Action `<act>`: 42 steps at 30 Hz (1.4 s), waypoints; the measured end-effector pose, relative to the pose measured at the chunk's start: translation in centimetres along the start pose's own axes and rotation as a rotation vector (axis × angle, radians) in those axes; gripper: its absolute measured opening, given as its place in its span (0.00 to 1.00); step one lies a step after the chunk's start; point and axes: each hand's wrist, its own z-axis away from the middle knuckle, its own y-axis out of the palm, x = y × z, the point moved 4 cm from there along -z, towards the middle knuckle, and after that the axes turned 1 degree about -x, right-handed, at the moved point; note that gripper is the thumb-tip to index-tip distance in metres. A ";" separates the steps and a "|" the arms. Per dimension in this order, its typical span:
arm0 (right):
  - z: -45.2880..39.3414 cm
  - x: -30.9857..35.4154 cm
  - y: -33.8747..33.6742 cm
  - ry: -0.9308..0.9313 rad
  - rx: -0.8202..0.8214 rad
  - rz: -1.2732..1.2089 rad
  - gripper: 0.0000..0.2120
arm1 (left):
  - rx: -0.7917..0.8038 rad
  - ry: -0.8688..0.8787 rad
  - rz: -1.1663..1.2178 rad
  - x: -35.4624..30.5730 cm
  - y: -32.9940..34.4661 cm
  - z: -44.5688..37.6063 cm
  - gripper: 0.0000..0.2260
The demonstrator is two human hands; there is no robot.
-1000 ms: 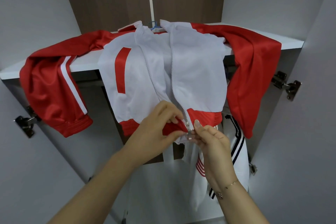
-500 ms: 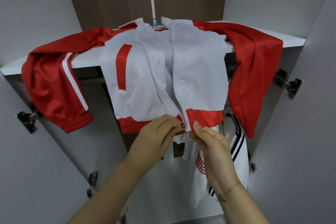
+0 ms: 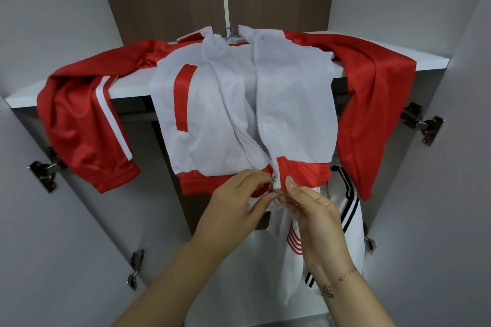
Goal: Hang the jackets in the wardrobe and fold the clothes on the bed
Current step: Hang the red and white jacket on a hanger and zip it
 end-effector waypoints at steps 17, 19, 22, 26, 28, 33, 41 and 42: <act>-0.2 -0.4 0.0 -0.367 -0.054 0.384 0.19 | 0.517 -0.247 -0.040 0.2 0.0 -2.5 0.07; -0.4 -0.7 0.3 -0.368 -0.029 0.380 0.16 | 0.607 -0.256 -0.141 0.5 0.3 -2.9 0.09; -0.6 -0.9 0.6 -0.358 0.012 0.392 0.15 | 0.557 -0.275 -0.021 0.2 -0.1 -3.0 0.06; -0.8 -0.7 0.3 -0.365 -0.001 0.396 0.18 | 0.361 -0.415 0.364 0.9 -0.9 -2.8 0.01; -0.9 -0.7 0.3 -0.367 -0.014 0.406 0.17 | 0.342 -0.428 0.485 1.2 -0.8 -2.7 0.01; -1.0 -0.6 0.2 -0.316 -0.003 0.352 0.13 | 0.288 -0.417 0.623 1.6 -0.7 -2.1 0.05; -1.1 -0.2 -0.3 -0.275 0.004 0.383 0.12 | 0.120 -0.099 0.152 1.0 -1.4 -2.5 0.05; -1.1 -0.3 -0.3 -0.284 0.002 0.393 0.13 | 0.115 -0.104 0.123 0.9 -1.4 -2.6 0.06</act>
